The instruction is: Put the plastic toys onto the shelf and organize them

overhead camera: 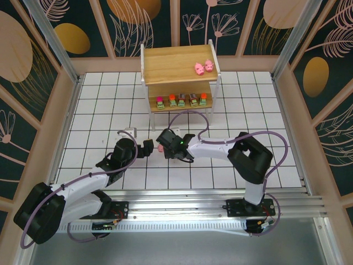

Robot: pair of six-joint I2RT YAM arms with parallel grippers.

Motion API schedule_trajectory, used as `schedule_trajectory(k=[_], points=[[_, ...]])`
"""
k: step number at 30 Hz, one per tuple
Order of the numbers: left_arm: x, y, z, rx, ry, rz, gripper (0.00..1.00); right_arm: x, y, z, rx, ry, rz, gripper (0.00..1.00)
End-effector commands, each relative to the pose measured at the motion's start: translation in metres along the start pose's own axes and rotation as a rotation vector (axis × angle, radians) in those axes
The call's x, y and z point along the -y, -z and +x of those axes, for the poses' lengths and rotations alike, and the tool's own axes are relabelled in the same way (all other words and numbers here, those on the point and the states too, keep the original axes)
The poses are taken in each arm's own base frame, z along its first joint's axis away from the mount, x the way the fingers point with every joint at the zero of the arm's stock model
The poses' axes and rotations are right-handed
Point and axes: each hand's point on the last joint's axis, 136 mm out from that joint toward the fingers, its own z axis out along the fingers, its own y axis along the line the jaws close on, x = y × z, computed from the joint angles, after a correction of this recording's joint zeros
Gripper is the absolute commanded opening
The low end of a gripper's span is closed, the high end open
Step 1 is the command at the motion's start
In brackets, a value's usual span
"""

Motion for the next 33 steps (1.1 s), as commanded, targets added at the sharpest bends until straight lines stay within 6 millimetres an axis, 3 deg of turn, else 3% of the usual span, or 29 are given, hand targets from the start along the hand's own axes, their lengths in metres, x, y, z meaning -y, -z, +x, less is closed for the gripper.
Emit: schedule_trajectory(k=[1, 33], points=[[0.0015, 0.0001, -0.0031, 0.016, 0.019, 0.016, 0.99, 0.0023, -0.0083, 0.0038, 0.0, -0.009, 0.025, 0.5], [0.0028, -0.0009, -0.0023, 0.01, 0.014, 0.021, 0.99, 0.008, -0.0148, -0.0009, 0.004, 0.053, 0.095, 0.41]])
